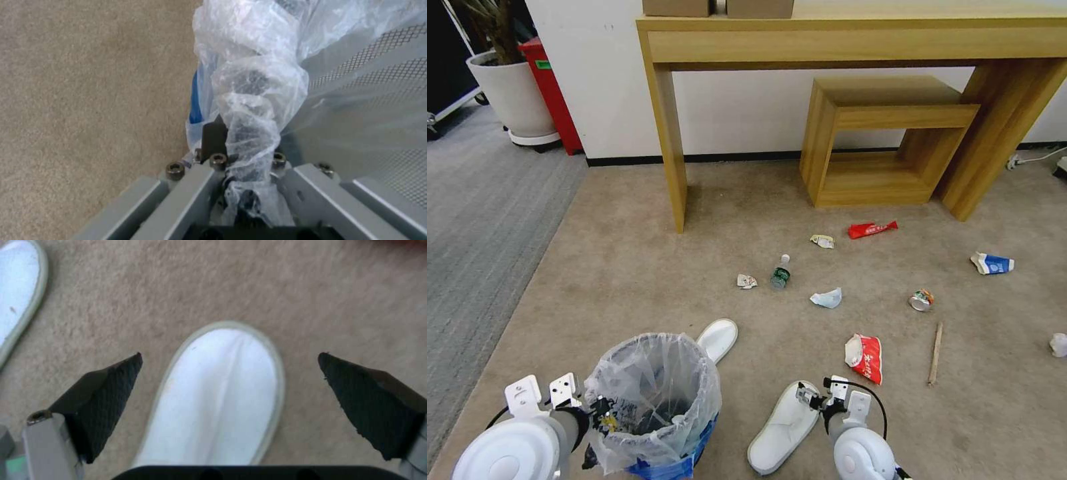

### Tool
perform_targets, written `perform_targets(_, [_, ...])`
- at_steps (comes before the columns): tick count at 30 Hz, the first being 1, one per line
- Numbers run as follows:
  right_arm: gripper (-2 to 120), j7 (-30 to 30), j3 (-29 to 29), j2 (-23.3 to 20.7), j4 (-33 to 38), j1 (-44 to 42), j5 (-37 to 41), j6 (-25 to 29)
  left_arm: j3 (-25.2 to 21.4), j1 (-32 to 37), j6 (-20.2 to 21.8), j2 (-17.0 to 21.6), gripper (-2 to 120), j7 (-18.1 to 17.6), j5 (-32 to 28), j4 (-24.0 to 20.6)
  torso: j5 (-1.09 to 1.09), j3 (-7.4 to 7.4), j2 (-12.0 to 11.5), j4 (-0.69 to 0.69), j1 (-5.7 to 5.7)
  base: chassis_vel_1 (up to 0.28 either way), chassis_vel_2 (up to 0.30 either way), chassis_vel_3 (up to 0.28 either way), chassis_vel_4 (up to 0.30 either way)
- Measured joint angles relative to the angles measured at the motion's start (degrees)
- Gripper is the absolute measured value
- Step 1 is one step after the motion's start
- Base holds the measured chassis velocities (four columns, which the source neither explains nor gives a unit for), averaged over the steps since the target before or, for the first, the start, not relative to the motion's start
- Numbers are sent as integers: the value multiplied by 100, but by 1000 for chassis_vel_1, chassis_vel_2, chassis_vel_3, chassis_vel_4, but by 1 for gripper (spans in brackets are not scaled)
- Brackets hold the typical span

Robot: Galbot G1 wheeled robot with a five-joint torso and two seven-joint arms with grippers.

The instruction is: Pick up the trash bin and place the garbage on the floor into it.

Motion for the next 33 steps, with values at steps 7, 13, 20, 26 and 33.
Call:
perform_targets(7, [100,244,-55,193,-126,-26,28,-63,160,5,-3,-52,0,3,115,20,0,0,0,0,0,0,0,0,0])
perform_targets(13, [100,411,-55,249,-186,-61,100,-131,218,12,-6,-74,0,13,140,23,0,0,0,0,0,0,0,0,0])
perform_targets(20, [100,400,-186,594,-552,26,38,-93,274,8,-29,-70,0,31,161,18,0,0,-1,0,0,0,0,0,0])
perform_targets(26, [100,374,-263,762,-785,122,-30,-50,293,33,-41,-73,0,66,222,4,0,0,0,0,0,0,0,0,0])
perform_targets(33, [100,340,-299,867,-1010,213,-81,-7,330,26,-61,-55,0,98,259,-5,0,0,0,0,0,0,0,0,0])
